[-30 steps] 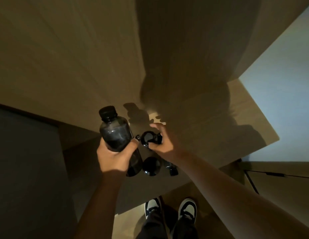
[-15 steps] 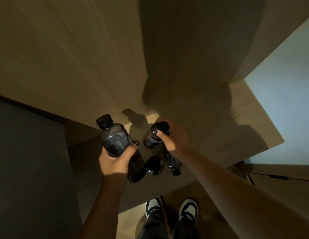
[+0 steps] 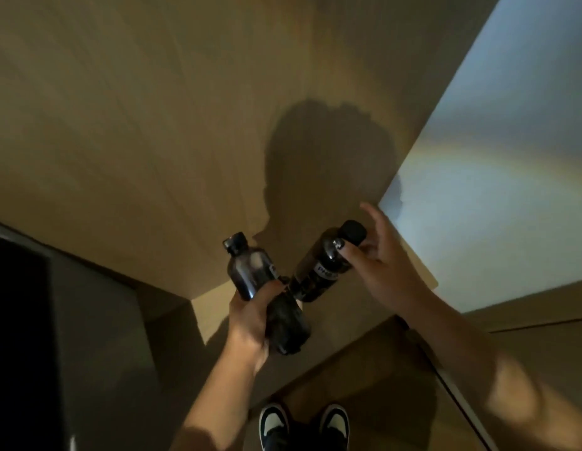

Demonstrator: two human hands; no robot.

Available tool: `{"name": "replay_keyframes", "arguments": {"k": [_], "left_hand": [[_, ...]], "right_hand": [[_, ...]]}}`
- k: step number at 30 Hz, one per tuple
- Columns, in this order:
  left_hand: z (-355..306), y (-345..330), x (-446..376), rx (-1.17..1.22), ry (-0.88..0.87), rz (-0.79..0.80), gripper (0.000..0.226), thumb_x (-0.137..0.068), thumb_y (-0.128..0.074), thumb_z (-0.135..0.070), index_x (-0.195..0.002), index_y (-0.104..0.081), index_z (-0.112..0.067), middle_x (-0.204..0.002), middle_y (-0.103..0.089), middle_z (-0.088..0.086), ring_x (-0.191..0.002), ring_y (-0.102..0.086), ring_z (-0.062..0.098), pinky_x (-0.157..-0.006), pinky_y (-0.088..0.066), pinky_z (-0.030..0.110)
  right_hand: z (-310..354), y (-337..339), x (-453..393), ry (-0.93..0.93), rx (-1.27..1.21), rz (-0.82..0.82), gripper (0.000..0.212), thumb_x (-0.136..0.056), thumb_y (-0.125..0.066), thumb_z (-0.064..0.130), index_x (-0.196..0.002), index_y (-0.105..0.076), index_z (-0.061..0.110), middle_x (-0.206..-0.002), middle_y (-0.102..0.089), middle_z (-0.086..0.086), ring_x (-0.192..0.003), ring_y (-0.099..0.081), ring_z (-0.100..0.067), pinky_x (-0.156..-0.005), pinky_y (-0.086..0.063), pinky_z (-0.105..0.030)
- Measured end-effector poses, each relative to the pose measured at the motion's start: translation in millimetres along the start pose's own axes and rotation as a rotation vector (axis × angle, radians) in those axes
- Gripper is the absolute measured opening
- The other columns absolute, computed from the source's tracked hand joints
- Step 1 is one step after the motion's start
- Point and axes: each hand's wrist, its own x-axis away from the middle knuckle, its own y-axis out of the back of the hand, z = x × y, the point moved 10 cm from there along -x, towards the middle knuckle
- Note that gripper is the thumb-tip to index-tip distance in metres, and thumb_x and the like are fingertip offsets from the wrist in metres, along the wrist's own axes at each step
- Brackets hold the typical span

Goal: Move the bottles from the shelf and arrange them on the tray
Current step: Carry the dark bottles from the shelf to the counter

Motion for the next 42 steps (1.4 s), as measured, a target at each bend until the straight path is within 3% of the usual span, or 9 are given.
{"name": "replay_keyframes", "arguments": {"k": [6,9,14,19,22,25,28,35,42], "left_hand": [[-43.0,-65.6,55.4,-0.080,-0.016,0.240,0.041,-0.069,-0.076,-0.019,-0.105,-0.062,-0.005,-0.089,-0.065,0.019,-0.080,-0.066,0.035,-0.071,-0.051,0.043],[-57.5,-81.2,81.6,-0.087,-0.035,0.284,0.057,-0.061,-0.079,-0.022,-0.111,-0.060,-0.004,-0.087,-0.067,0.019,-0.077,-0.067,0.034,-0.070,-0.053,0.044],[-72.5,-105.6,123.9,0.038,-0.065,0.332,0.049,-0.058,-0.072,-0.024,-0.102,-0.064,-0.006,-0.092,-0.069,0.020,-0.085,-0.065,0.038,-0.081,-0.052,0.048],[-81.7,-123.0,161.3,0.209,-0.066,0.277,0.055,-0.057,-0.076,-0.022,-0.107,-0.059,-0.006,-0.097,-0.065,0.020,-0.092,-0.064,0.038,-0.091,-0.048,0.056],[-91.1,-140.4,190.0,0.301,-0.122,0.311,0.066,-0.043,-0.086,-0.023,-0.101,-0.062,-0.005,-0.094,-0.066,0.019,-0.090,-0.064,0.037,-0.088,-0.051,0.053],[-102.2,-159.6,223.8,0.386,-0.191,0.387,0.039,-0.048,-0.082,-0.024,-0.081,-0.071,-0.007,-0.084,-0.068,0.015,-0.084,-0.066,0.034,-0.088,-0.050,0.054],[-106.6,-166.9,253.2,0.382,-0.250,0.402,0.028,-0.061,-0.073,-0.019,-0.085,-0.069,-0.006,-0.086,-0.067,0.015,-0.087,-0.066,0.034,-0.087,-0.051,0.055],[-91.4,-143.1,302.8,0.029,-0.338,0.292,0.074,-0.053,-0.077,-0.025,-0.119,-0.053,0.001,-0.106,-0.068,0.027,-0.097,-0.067,0.039,-0.090,-0.051,0.055],[-104.9,-73.3,337.5,-0.071,-0.495,0.003,0.060,-0.056,-0.078,-0.023,-0.109,-0.059,-0.003,-0.097,-0.070,0.026,-0.085,-0.071,0.035,-0.069,-0.056,0.040]], "right_hand": [[84.9,59.6,35.9,0.077,0.007,-0.077,0.065,-0.092,-0.059,0.031,-0.146,-0.022,0.034,-0.123,-0.057,0.006,-0.113,-0.060,-0.018,-0.098,-0.050,-0.044],[117.8,80.8,49.4,0.120,-0.007,-0.109,0.064,-0.090,-0.059,0.038,-0.144,-0.022,0.039,-0.132,-0.056,0.001,-0.118,-0.056,-0.019,-0.099,-0.048,-0.048],[166.3,106.7,68.2,0.209,0.033,-0.142,0.066,-0.080,-0.056,0.060,-0.136,-0.031,0.036,-0.123,-0.060,0.000,-0.110,-0.061,-0.019,-0.092,-0.052,-0.049],[197.6,136.6,92.5,0.282,0.021,-0.168,0.029,-0.091,-0.058,0.036,-0.115,-0.052,0.022,-0.102,-0.062,0.006,-0.098,-0.062,-0.011,-0.087,-0.051,-0.034],[213.8,149.8,110.2,0.315,-0.194,-0.124,0.033,-0.090,-0.058,0.041,-0.118,-0.051,0.023,-0.105,-0.062,0.009,-0.100,-0.060,-0.005,-0.085,-0.047,-0.025],[226.4,151.8,131.5,0.355,-0.331,-0.066,0.052,-0.075,-0.057,0.054,-0.119,-0.048,0.029,-0.110,-0.060,0.012,-0.103,-0.058,0.001,-0.085,-0.045,-0.021],[213.9,147.1,142.7,0.351,-0.522,-0.089,0.039,-0.069,-0.075,0.042,-0.104,-0.060,0.035,-0.104,-0.069,0.001,-0.102,-0.066,-0.018,-0.089,-0.051,-0.036],[182.2,123.7,155.2,0.018,-0.888,0.021,0.061,-0.069,-0.075,0.032,-0.122,-0.051,0.014,-0.109,-0.069,-0.016,-0.085,-0.072,-0.031,-0.075,-0.058,-0.041],[196.1,68.3,177.9,-0.102,-0.739,0.273,0.085,-0.053,-0.078,0.045,-0.126,-0.050,0.011,-0.097,-0.073,-0.014,-0.078,-0.073,-0.030,-0.067,-0.056,-0.038]]}}
